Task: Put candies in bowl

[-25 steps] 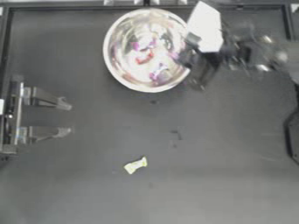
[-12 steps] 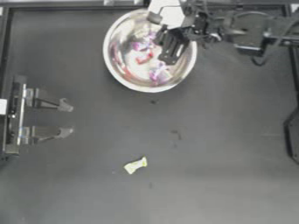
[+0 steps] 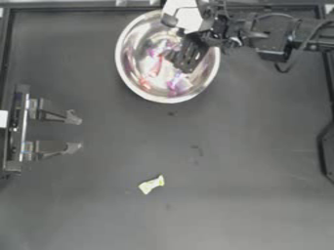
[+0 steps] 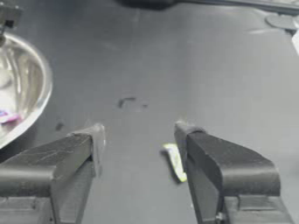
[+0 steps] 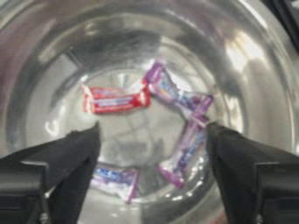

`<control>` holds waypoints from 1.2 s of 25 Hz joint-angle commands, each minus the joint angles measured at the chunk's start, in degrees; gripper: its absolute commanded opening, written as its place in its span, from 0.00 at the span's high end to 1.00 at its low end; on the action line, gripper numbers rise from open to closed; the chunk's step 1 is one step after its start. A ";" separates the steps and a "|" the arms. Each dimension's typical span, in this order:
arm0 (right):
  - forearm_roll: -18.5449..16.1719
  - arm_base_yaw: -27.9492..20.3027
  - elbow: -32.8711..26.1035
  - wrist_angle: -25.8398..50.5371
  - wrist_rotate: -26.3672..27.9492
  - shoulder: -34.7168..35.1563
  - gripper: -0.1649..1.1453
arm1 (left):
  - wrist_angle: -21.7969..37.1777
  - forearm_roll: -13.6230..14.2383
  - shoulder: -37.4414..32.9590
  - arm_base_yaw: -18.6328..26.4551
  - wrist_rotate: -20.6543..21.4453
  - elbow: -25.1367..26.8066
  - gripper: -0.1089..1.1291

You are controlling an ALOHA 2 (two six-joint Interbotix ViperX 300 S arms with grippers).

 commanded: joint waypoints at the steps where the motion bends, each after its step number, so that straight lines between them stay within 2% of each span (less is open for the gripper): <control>1: 0.35 1.41 0.53 -0.44 -0.09 -6.15 0.11 | -0.35 -0.09 0.70 0.09 0.09 -0.53 0.21; 5: 0.88 4.92 6.15 -1.93 -0.09 -14.85 0.11 | -0.09 -0.09 0.70 0.09 0.18 -0.53 0.21; 14: 4.92 13.01 23.12 -12.13 0.09 -37.35 0.11 | 0.26 0.44 -0.62 0.00 0.70 -0.53 0.21; 21: 5.10 18.19 35.16 -16.52 0.35 -52.03 0.11 | 1.41 1.49 -3.34 0.00 0.70 -0.62 0.20; 27: 4.75 22.15 42.36 -17.67 0.35 -62.05 0.11 | 4.22 0.09 -1.93 1.14 0.00 -2.64 0.19; 30: 4.75 22.85 45.35 -17.84 0.35 -65.92 0.11 | 8.44 -1.23 1.67 2.55 0.00 -5.89 0.17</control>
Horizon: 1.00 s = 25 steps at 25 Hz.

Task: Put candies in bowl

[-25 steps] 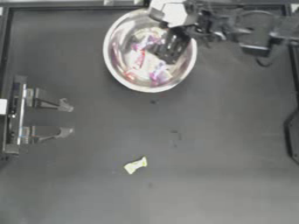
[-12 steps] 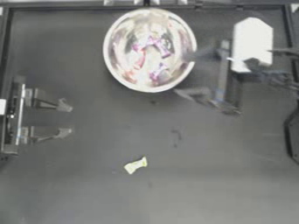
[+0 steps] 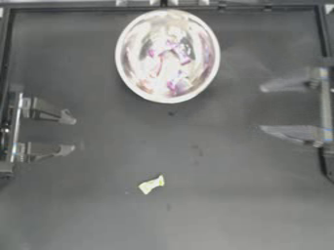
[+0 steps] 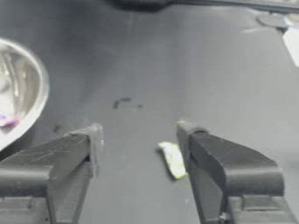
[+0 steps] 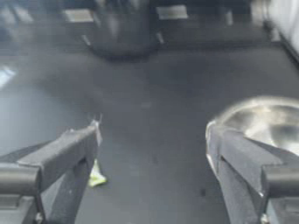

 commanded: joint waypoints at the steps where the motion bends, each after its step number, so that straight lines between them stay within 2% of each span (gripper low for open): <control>1: 0.00 0.44 1.76 -0.53 0.00 -3.08 0.11 | 4.31 -1.05 5.98 1.14 0.00 -5.54 0.16; 6: 0.26 0.53 4.13 -0.53 0.18 -5.80 0.11 | 11.07 -1.14 17.58 1.14 -0.44 -14.50 0.14; 10: 0.44 0.53 5.27 -0.44 0.35 -7.47 0.11 | 18.02 0.35 26.10 0.44 -5.54 -20.65 0.13; 12: 0.70 0.53 5.71 -0.35 0.44 -8.09 0.11 | 22.15 3.25 29.71 -0.97 -9.40 -23.55 0.13; 14: 1.05 0.53 5.98 -0.35 0.44 -8.53 0.11 | 25.22 7.73 33.05 -2.90 -15.12 -26.37 0.13; 15: 1.23 0.53 6.06 -0.35 0.44 -8.61 0.11 | 26.81 10.55 34.72 -3.96 -18.81 -27.60 0.13; 18: 1.85 0.53 6.24 -0.35 0.44 -8.61 0.11 | 31.73 21.53 40.08 -8.00 -30.50 -31.82 0.13; 20: 1.85 0.44 6.24 -0.53 0.44 -8.61 0.11 | 34.63 26.46 43.33 -10.28 -36.04 -34.54 0.13; 22: 1.85 0.53 6.24 -0.53 0.44 -8.61 0.11 | 36.21 29.36 46.49 -12.22 -38.67 -37.09 0.11; 25: 1.85 0.53 6.33 -0.53 0.53 -8.61 0.11 | 36.30 29.53 51.68 -13.27 -38.94 -40.69 0.08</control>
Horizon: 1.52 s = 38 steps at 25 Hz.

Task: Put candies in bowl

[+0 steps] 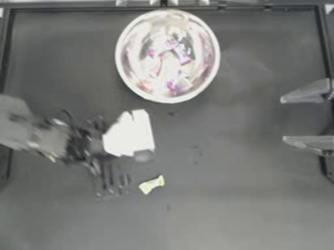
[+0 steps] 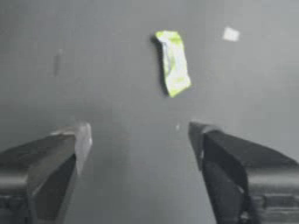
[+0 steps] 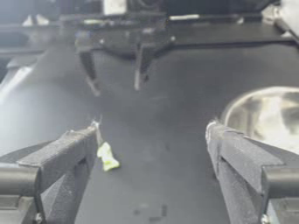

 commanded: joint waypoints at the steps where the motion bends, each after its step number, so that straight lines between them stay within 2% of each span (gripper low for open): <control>1: 0.18 0.09 -0.53 -0.44 0.09 0.35 0.11 | 0.09 0.79 4.04 -0.97 -0.18 -5.45 0.08; 6: 1.41 0.09 0.09 -1.49 0.09 0.35 0.11 | 0.09 0.62 8.70 -0.97 0.09 -7.82 0.08; 12: 1.49 0.26 0.79 -2.99 0.09 0.35 0.11 | -3.96 0.18 11.51 -0.18 0.18 -7.38 0.08; 31: 1.49 1.67 0.88 -4.22 0.09 0.35 0.11 | -6.68 -0.09 17.58 1.67 1.05 -7.91 0.08; 36: 1.49 1.76 0.88 -4.22 0.09 0.35 0.11 | -6.68 -4.83 18.81 1.76 5.01 -8.61 0.09; 38: 1.49 1.76 0.88 -4.22 0.09 0.35 0.11 | -6.77 -6.94 19.34 2.02 7.03 -9.40 0.14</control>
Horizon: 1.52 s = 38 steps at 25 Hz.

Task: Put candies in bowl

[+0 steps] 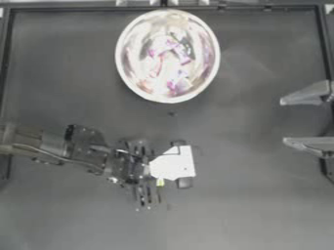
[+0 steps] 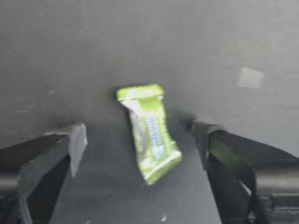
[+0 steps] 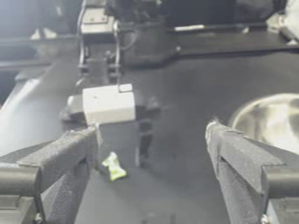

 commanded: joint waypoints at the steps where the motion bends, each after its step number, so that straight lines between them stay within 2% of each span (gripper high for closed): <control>1: 0.18 0.18 -0.62 -0.53 0.00 0.35 0.11 | -0.44 -3.34 -0.53 0.53 2.99 -2.29 0.19; 3: 0.09 0.26 -0.62 -0.44 0.00 0.35 0.11 | 0.00 -4.31 0.18 0.70 4.57 -2.81 0.35; 6: 0.18 0.88 -0.70 -0.53 0.00 0.35 0.11 | 1.23 -4.57 0.35 0.70 6.33 -3.34 0.66; 7: 0.18 0.97 -0.79 -0.44 0.00 0.35 0.11 | 1.85 -4.57 0.18 0.70 6.68 -3.52 0.73; 8: 0.18 1.14 -0.70 -0.53 0.00 0.35 0.11 | 2.37 -4.57 0.00 0.53 7.21 -3.69 0.76; 14: 0.18 1.14 -0.70 -0.97 0.00 0.35 0.11 | 4.57 -3.78 -3.78 0.44 8.53 -5.36 0.70; 19: 0.18 1.23 -0.70 -1.14 0.09 0.35 0.11 | 4.75 -0.53 -8.61 1.05 8.96 -5.89 0.70; 23: 0.18 1.32 -0.70 -1.14 0.09 0.35 0.11 | 4.75 3.25 -12.92 3.16 9.05 -5.89 0.70; 27: 0.18 1.23 -0.62 -1.23 0.18 0.44 0.11 | 4.48 6.68 -16.70 7.29 10.37 -5.98 0.70; 32: 0.26 1.32 -0.97 -1.67 0.26 0.97 0.11 | 2.29 6.94 -18.81 14.68 14.77 -5.98 0.69; 38: 0.18 1.32 -0.97 -2.99 0.26 2.20 0.11 | -3.16 6.94 -17.31 23.20 20.04 -5.98 0.69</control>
